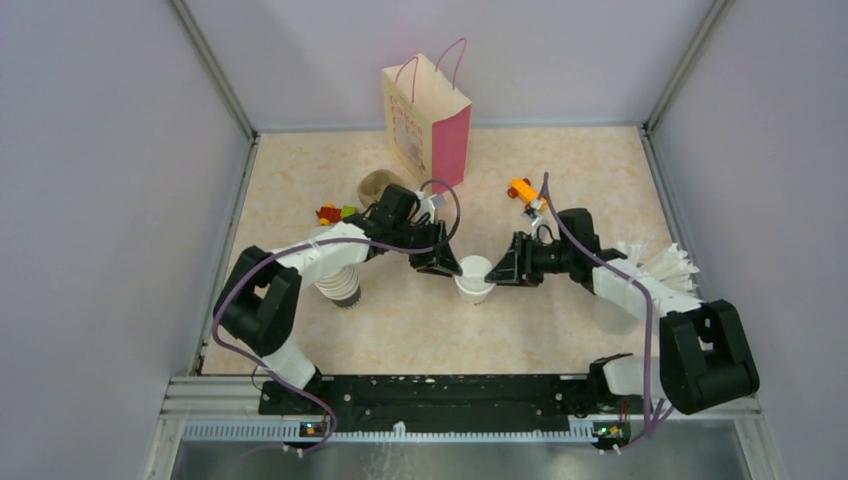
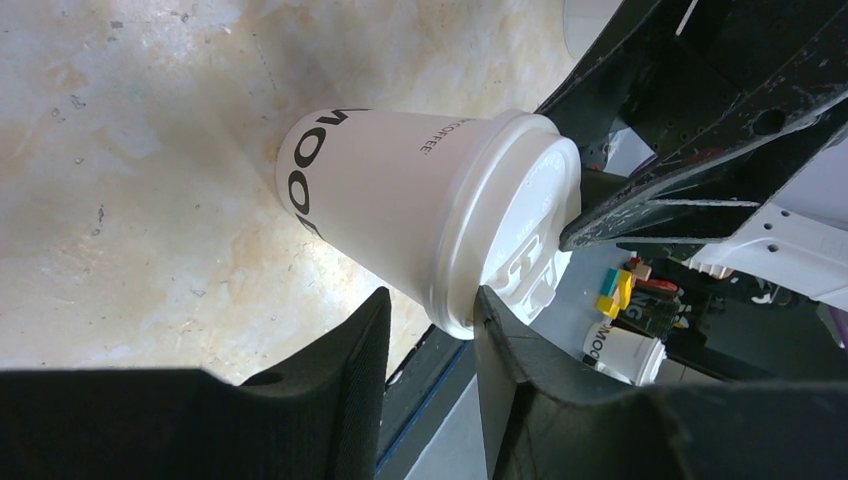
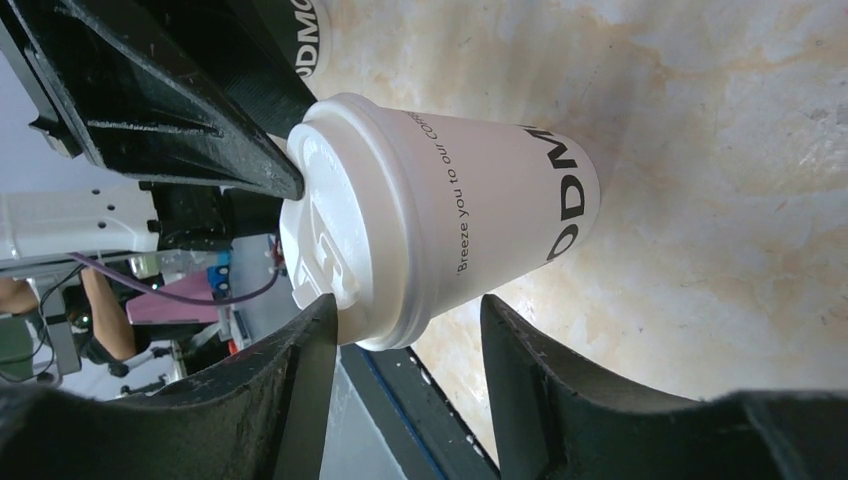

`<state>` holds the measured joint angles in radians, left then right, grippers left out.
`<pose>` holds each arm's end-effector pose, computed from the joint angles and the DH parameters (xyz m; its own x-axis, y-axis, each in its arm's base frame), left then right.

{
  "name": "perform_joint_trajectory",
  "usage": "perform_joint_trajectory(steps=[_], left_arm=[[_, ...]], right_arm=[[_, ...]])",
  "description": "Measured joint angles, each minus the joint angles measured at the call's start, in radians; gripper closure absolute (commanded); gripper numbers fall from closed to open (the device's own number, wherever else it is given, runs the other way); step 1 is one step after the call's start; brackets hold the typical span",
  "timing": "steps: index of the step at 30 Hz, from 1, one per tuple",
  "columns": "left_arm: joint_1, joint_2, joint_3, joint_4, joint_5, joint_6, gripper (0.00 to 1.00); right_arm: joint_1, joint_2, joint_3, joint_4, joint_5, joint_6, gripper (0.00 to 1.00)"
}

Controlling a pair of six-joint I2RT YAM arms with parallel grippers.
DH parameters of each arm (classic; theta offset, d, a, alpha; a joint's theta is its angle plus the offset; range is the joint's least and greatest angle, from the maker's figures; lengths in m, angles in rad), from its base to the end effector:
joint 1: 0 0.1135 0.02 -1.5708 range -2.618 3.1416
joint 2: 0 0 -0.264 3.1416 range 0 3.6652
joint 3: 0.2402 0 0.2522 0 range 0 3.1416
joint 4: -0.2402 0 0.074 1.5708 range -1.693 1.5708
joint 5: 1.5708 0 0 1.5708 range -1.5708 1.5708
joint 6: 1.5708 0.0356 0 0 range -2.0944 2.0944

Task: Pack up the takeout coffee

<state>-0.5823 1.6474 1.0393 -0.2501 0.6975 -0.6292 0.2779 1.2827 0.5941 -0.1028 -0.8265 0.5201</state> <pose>0.2729 -0.2070 0.2094 -0.9654 0.0956 -0.2426 0.2525 0.5757 -0.7777 0.2248 0.0914 0.1875 -0.9330 0.0839 -0.3499 -0.2527 0.5392 0.8033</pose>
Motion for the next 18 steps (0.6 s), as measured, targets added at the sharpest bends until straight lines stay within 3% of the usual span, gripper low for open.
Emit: perform_joint_trajectory(steps=[3,8,14,18], left_arm=[[-0.002,0.006,0.014,-0.006,-0.002,0.006,0.57],[-0.002,0.042,0.054,-0.006,0.004,0.022,0.54],[-0.002,0.048,0.062,-0.005,0.004,0.050,0.41],[-0.002,0.048,0.064,-0.005,-0.008,0.056,0.39]], right_arm=[[0.000,-0.001,0.051,-0.088,0.028,-0.014,0.40],[-0.004,-0.001,0.182,-0.278,0.129,-0.068,0.38],[-0.011,-0.005,0.286,-0.385,0.190,-0.117,0.44],[-0.013,-0.005,0.291,-0.402,0.201,-0.127,0.47]])
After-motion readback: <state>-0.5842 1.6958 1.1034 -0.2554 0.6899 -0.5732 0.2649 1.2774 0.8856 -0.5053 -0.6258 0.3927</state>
